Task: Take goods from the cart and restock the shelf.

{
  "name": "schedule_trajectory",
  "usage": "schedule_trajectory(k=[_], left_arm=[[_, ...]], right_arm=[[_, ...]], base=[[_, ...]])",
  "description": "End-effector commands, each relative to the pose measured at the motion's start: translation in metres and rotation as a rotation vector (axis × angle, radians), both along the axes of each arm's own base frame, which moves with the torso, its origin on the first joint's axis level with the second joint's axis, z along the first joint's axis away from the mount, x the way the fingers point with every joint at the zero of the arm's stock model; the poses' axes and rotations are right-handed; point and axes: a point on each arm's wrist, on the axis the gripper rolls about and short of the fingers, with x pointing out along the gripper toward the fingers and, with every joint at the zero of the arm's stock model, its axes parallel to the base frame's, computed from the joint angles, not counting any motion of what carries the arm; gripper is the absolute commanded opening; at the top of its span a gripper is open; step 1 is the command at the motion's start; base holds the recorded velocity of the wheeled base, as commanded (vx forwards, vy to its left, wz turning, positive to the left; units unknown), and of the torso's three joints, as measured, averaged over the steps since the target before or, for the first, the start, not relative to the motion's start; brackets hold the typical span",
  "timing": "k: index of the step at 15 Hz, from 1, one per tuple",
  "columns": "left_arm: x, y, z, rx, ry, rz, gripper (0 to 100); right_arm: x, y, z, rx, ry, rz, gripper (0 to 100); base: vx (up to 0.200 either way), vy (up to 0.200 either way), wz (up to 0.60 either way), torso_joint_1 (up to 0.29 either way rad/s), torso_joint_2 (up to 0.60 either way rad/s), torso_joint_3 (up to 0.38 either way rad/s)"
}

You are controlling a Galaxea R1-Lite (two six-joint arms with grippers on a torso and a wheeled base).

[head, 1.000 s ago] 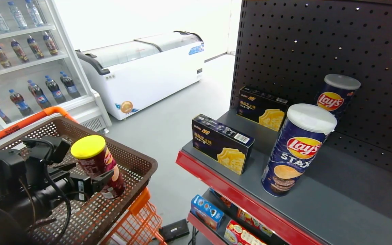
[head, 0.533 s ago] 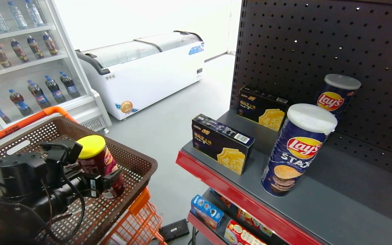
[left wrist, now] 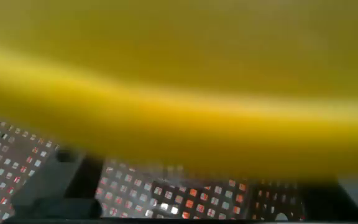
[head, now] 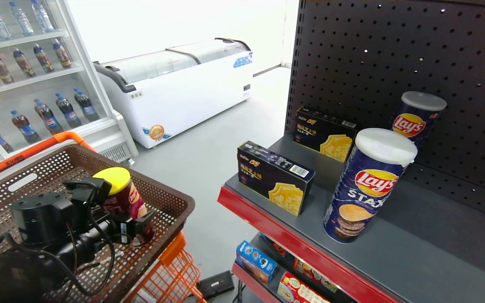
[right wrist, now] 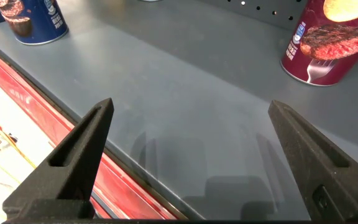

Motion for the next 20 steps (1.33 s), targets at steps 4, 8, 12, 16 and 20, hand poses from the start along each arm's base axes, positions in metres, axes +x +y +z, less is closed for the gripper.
schedule_trajectory(k=[4, 8, 12, 16, 20], left_arm=[[0.002, 0.006, 0.0, 0.015, -0.002, 0.017, 0], [-0.003, 0.005, 0.03, 0.061, -0.12, -0.022, 0], [-0.024, 0.001, 0.072, 0.027, -0.134, -0.154, 0], [-0.047, -0.004, 0.099, -0.012, -0.135, -0.294, 0], [-0.052, -0.005, 0.126, -0.014, -0.215, -0.322, 0]], right_arm=[[0.0, 0.0, 0.0, -0.001, 0.0, 0.0, 100], [0.0, 0.0, 0.0, -0.001, 0.0, 0.0, 100], [0.0, 0.0, 0.0, -0.001, 0.0, 0.0, 100], [0.0, 0.0, 0.0, -0.001, 0.0, 0.0, 100], [0.0, 0.0, 0.0, -0.001, 0.0, 0.0, 100]], base=[[0.0, 0.0, 0.0, 0.0, 0.0, 0.0], [0.0, 0.0, 0.0, 0.0, 0.0, 0.0], [0.0, 0.0, 0.0, 0.0, 0.0, 0.0], [0.0, 0.0, 0.0, 0.0, 0.0, 0.0], [0.0, 0.0, 0.0, 0.0, 0.0, 0.0]])
